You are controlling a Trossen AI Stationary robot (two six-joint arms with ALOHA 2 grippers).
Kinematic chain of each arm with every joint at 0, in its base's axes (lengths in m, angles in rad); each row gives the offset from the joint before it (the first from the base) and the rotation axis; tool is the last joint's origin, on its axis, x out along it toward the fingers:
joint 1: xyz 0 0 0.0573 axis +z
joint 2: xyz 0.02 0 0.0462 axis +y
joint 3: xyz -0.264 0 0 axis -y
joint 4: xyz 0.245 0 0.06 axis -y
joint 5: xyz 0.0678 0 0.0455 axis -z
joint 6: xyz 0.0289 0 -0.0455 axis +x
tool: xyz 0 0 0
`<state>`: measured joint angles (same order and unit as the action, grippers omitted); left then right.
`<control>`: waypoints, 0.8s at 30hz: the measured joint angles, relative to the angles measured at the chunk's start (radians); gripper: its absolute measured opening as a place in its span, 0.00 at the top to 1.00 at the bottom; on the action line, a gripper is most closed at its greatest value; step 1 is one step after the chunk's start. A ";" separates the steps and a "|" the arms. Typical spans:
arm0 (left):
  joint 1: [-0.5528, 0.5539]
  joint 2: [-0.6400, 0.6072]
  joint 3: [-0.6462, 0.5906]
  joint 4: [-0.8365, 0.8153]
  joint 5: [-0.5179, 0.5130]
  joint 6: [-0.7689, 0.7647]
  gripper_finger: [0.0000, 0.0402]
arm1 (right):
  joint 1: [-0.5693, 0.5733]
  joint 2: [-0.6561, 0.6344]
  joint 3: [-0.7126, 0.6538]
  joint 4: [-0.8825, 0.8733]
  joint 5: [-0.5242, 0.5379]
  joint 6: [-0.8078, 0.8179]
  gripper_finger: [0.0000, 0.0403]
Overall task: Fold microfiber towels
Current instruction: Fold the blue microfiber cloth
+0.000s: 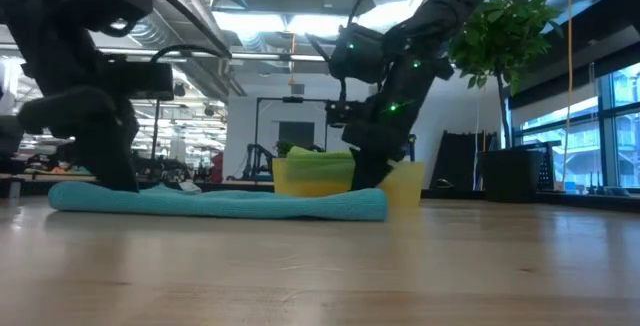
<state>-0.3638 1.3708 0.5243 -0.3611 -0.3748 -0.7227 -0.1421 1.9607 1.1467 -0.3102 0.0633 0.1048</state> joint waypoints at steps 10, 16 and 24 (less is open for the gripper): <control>0.070 0.000 0.000 0.006 -0.002 0.082 0.98 | 0.170 -0.001 0.009 -0.174 0.005 0.223 0.99; 0.097 0.000 0.000 0.035 -0.024 0.146 0.95 | 0.318 0.000 0.017 -0.182 -0.148 0.383 0.98; 0.105 0.000 0.065 0.111 -0.090 0.350 0.92 | 0.492 0.017 0.088 -0.052 -0.333 0.439 0.98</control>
<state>-0.2593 1.3708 0.5888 -0.2500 -0.4646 -0.3729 0.3504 1.9772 1.2349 -0.3620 -0.2700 0.5441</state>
